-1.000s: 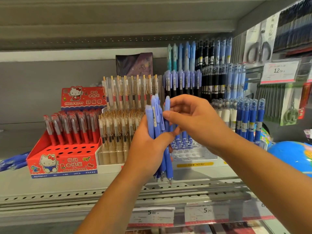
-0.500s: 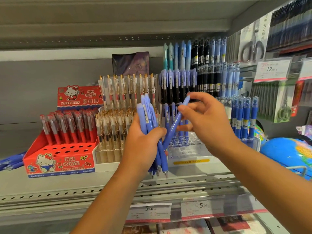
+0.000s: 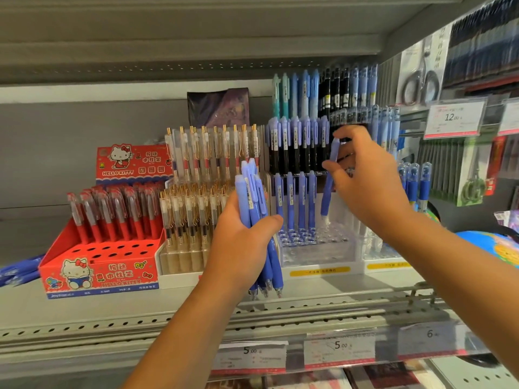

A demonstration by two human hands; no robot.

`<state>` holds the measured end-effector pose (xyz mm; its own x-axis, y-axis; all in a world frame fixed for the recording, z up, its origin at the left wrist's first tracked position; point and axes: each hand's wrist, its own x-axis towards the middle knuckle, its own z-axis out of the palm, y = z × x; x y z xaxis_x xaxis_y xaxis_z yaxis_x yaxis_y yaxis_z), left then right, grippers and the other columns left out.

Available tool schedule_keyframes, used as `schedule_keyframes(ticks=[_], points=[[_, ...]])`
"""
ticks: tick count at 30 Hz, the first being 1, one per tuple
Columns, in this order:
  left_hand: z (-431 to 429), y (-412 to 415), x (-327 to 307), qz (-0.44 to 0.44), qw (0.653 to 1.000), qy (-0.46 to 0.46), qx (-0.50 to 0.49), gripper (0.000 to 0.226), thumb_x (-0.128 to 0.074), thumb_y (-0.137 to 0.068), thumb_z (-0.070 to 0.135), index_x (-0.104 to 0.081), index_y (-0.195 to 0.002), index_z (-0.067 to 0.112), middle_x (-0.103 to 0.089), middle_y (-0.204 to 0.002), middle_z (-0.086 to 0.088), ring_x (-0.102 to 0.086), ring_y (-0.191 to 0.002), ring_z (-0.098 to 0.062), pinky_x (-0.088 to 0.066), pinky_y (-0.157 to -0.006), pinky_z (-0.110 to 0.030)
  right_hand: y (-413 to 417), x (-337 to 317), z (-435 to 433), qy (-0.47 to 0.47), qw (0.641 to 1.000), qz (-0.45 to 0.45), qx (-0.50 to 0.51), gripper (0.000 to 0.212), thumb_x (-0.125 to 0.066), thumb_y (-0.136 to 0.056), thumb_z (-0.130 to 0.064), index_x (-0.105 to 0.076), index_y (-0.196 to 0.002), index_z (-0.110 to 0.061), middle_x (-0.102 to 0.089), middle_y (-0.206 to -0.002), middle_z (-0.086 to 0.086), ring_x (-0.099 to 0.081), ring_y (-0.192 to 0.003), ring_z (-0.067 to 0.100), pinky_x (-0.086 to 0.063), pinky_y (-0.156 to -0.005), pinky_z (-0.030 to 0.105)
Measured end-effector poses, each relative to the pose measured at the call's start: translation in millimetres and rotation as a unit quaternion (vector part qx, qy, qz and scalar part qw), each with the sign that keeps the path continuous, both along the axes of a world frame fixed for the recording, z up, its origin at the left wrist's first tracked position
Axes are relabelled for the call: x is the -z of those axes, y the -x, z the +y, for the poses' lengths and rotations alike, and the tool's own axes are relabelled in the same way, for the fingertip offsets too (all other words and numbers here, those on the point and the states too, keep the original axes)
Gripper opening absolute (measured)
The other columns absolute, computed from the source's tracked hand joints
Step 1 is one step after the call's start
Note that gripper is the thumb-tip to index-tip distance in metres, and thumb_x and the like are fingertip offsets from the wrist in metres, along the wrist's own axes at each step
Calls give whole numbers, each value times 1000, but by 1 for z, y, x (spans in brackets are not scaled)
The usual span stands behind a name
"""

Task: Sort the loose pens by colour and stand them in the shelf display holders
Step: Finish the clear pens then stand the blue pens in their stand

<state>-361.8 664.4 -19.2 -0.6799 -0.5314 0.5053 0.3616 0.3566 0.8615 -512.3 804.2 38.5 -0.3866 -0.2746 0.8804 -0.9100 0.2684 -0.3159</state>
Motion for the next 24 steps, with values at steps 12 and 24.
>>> schedule_keyframes(ticks=[12,24], points=[[-1,1,2,-8,1000,14,4,47,-67,-92,19,-52,-135,32,-61,-72,33,-61,-66,8,-45,-53,-4,10,12,-18,-106,990,-2,90,46,-59,-97,-18,-41,-139,-12,-62,-110,16,-51,-82,22,-41,-67,33],[0,1,3,-6,1000,23,2,50,-67,-92,22,-50,-137,36,-63,-88,36,-62,-78,10,-48,-57,-5,5,19,-18,-240,957,-54,154,56,-47,-96,3,-27,-147,-8,-48,-65,3,-50,-52,19,-40,-42,32]])
